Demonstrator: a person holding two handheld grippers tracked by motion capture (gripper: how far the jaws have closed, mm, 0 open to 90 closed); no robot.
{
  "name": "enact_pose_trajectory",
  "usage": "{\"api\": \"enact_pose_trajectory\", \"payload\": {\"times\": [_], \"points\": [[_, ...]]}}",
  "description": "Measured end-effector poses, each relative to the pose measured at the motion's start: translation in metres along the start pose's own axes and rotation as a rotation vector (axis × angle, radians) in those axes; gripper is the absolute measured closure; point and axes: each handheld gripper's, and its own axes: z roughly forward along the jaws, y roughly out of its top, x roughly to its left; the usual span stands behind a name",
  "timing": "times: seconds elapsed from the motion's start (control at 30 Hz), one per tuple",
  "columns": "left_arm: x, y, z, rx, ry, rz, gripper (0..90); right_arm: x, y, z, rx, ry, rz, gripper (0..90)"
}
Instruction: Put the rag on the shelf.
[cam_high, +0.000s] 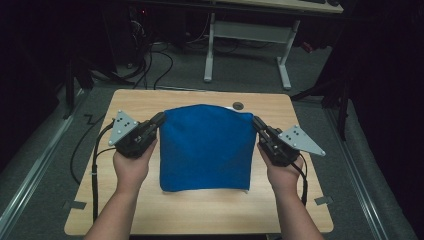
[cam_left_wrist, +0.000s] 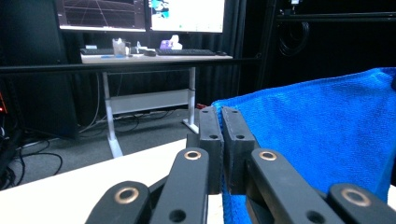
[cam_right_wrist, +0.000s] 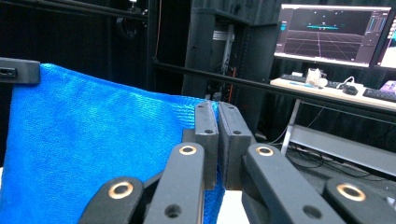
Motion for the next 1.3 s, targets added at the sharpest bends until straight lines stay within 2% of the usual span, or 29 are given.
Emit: {"api": "enact_pose_trajectory", "payload": {"times": [0.2,0.23,0.37,0.6,0.87,1.07,1.27,1.3], "points": [[0.008,0.004,0.008,0.010,0.010,0.005,88.3,-0.005,0.007,0.008,-0.003,-0.009,0.005,88.4],[0.011,0.006,0.011,0.019,0.015,0.017,88.3,-0.007,0.009,0.010,-0.004,-0.009,0.011,88.4],[0.017,0.012,0.017,0.018,0.011,0.016,88.3,-0.011,0.014,0.017,-0.001,-0.012,0.013,88.4],[0.024,0.026,0.026,0.006,0.039,0.045,88.3,-0.017,0.023,0.029,-0.015,-0.018,0.028,88.5],[0.036,0.039,0.040,-0.009,0.069,0.048,88.4,-0.024,0.031,0.043,-0.033,-0.033,0.040,88.6],[0.045,0.044,0.059,0.003,0.097,0.085,88.3,-0.031,0.036,0.058,-0.023,-0.048,0.047,89.0],[0.059,0.052,0.070,0.014,0.128,0.087,88.3,-0.040,0.045,0.074,-0.017,-0.056,0.040,88.9],[0.060,0.054,0.072,0.015,0.133,0.097,88.4,-0.042,0.047,0.076,-0.018,-0.059,0.047,89.0]]}}
